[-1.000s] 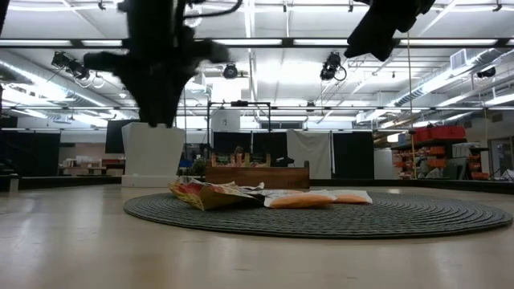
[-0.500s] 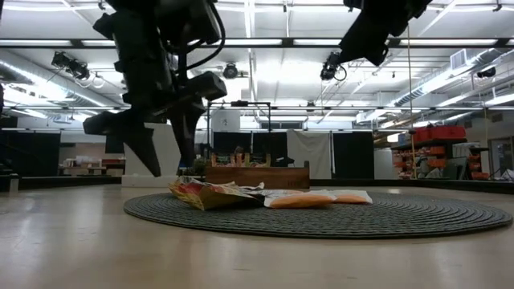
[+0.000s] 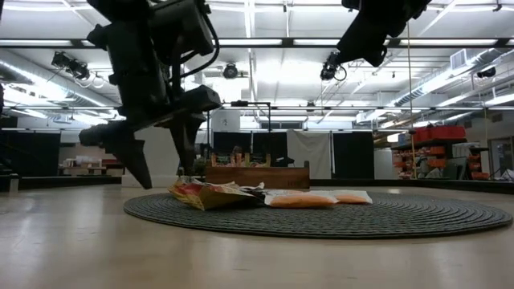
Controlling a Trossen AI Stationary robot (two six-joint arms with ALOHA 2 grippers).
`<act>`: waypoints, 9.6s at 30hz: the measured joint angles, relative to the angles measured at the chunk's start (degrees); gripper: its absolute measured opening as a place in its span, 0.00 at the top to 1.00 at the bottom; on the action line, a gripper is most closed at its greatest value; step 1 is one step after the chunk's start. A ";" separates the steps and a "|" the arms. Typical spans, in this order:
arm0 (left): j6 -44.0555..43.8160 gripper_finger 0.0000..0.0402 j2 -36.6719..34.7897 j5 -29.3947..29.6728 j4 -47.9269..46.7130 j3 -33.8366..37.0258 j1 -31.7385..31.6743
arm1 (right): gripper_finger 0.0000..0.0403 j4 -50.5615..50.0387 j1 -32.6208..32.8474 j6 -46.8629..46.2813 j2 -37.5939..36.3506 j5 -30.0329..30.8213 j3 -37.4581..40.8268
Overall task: Pick & Place Tea
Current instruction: Put the yellow tea bag into the middle section of the wooden organizer
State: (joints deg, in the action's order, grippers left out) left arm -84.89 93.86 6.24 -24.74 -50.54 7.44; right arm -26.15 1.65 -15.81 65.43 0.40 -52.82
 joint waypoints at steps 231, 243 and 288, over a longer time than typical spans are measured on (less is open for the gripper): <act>77.77 0.52 8.87 -17.02 -14.21 -51.21 -17.06 | 1.00 -18.01 -10.60 20.33 17.11 -7.89 -25.57; 76.08 0.92 8.87 -17.05 -17.70 -51.21 -17.07 | 1.00 -16.85 -10.58 20.33 17.09 -7.93 -25.57; 72.28 1.00 7.30 9.84 39.22 -25.54 -14.80 | 0.74 -0.73 -7.63 -3.53 -21.59 -2.86 4.68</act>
State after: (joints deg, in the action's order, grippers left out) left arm -12.60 101.16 16.07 14.48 -76.09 -7.36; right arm -26.88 -5.98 -19.34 43.84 -2.46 -48.14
